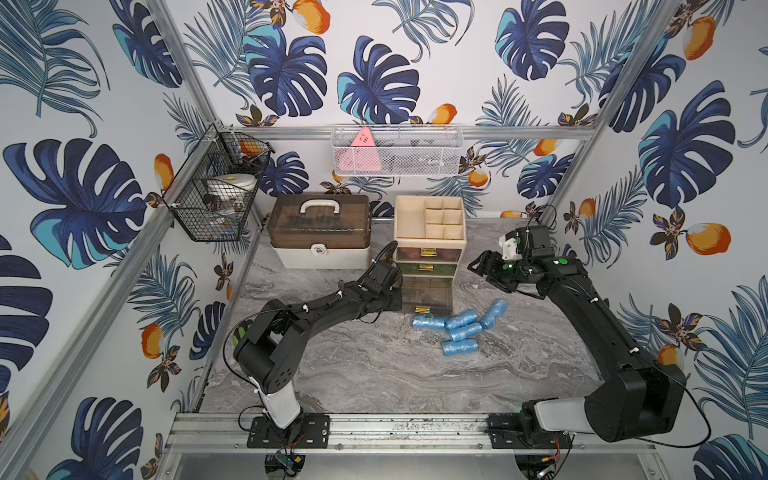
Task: Sort the rolls of trash bags by color and place them into the drawer
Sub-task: Adjust the storage box at the center of the board, then pick up the roll of trash bags from the center of the board.
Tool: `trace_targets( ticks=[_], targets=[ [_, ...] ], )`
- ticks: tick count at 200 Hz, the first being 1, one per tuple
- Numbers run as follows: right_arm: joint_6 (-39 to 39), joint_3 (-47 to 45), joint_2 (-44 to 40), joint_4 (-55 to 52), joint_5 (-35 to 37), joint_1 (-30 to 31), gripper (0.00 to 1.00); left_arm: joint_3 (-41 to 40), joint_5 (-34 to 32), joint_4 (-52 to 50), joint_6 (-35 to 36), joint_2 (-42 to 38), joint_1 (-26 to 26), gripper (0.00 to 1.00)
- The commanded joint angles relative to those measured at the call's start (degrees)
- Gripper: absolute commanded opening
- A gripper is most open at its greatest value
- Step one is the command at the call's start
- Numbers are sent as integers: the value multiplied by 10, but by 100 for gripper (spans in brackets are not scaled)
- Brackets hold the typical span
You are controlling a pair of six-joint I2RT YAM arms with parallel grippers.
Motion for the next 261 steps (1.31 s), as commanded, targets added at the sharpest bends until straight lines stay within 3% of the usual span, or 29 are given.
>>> trace_targets(
  ticks=[1, 57, 113, 149, 193, 243, 261],
  targets=[
    [-11, -29, 7, 5, 39, -14, 75, -2, 26, -1, -1, -3, -16, 36],
    [-18, -88, 87, 27, 43, -77, 74, -10, 44, 9, -7, -4, -39, 35],
    [-23, -128, 114, 46, 62, -79, 74, 29, 20, -7, 8, -3, -12, 36],
    [-25, -139, 126, 53, 67, -79, 73, 58, 7, -4, 12, 25, 12, 43],
    [-31, -149, 142, 60, 73, -79, 71, 84, 6, -4, 15, 50, 20, 45],
    [-31, -167, 149, 78, 73, -81, 63, 63, 14, 6, 12, 18, 19, 45],
    [-29, -172, 151, 86, 70, -82, 54, 53, 16, 8, 8, 0, 19, 46]
  ],
)
